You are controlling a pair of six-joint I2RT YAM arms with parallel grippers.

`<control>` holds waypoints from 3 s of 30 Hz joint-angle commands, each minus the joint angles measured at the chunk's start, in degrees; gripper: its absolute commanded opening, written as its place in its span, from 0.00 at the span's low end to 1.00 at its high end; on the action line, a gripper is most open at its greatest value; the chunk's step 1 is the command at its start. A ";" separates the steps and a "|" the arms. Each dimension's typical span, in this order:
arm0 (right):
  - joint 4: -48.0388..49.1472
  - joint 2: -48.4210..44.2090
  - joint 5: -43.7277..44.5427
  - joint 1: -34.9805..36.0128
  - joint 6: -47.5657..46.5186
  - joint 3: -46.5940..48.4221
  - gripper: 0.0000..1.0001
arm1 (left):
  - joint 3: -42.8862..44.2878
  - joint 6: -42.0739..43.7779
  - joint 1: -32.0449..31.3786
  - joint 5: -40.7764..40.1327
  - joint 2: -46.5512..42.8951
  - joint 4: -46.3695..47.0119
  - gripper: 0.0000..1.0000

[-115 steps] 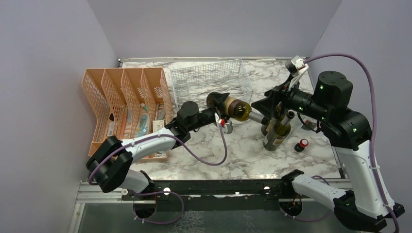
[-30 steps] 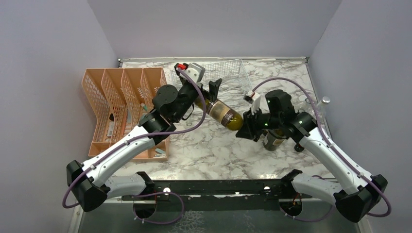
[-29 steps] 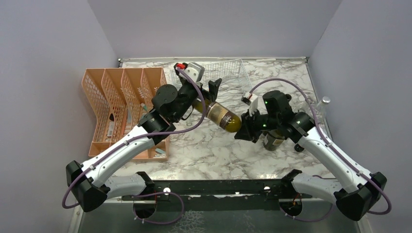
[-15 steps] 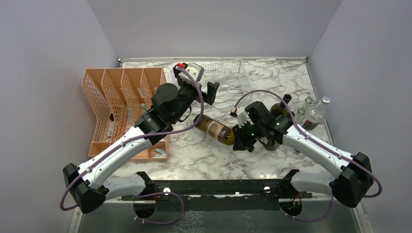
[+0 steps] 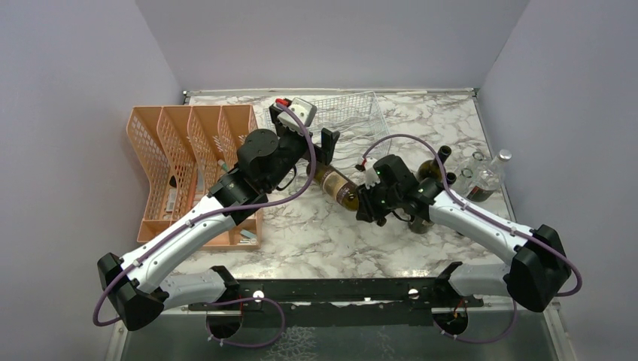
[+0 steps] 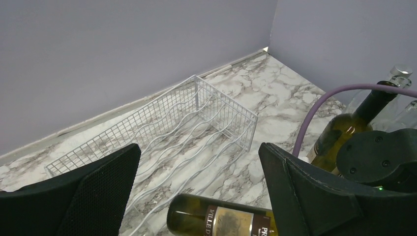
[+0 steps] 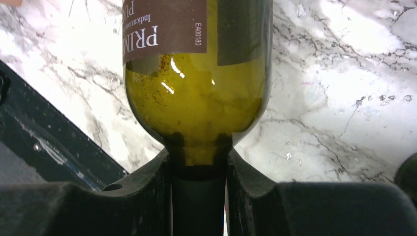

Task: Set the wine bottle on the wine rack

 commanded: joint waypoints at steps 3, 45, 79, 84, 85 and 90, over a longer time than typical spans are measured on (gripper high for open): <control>14.28 1.20 3.23 0.14 4.06 -0.73 0.01 | 0.79 -0.87 0.10 0.64 -1.51 -1.16 0.99; 51.63 29.30 14.04 1.91 30.97 7.39 0.01 | -2.04 -5.14 0.11 2.43 -4.90 -1.52 0.99; 34.50 31.03 18.11 2.33 30.15 16.89 0.79 | -0.50 -3.63 0.14 0.45 -7.36 -4.00 0.99; 27.94 24.49 20.86 2.25 25.11 16.91 0.79 | -0.32 -3.39 0.14 0.05 -8.79 -4.34 0.99; 26.86 22.87 21.53 2.24 23.60 17.02 0.79 | -0.31 -3.34 0.15 0.10 -9.11 -4.49 0.99; 20.72 14.17 29.27 2.16 16.52 17.72 0.78 | -0.93 -3.61 0.10 0.12 -10.60 -5.02 0.99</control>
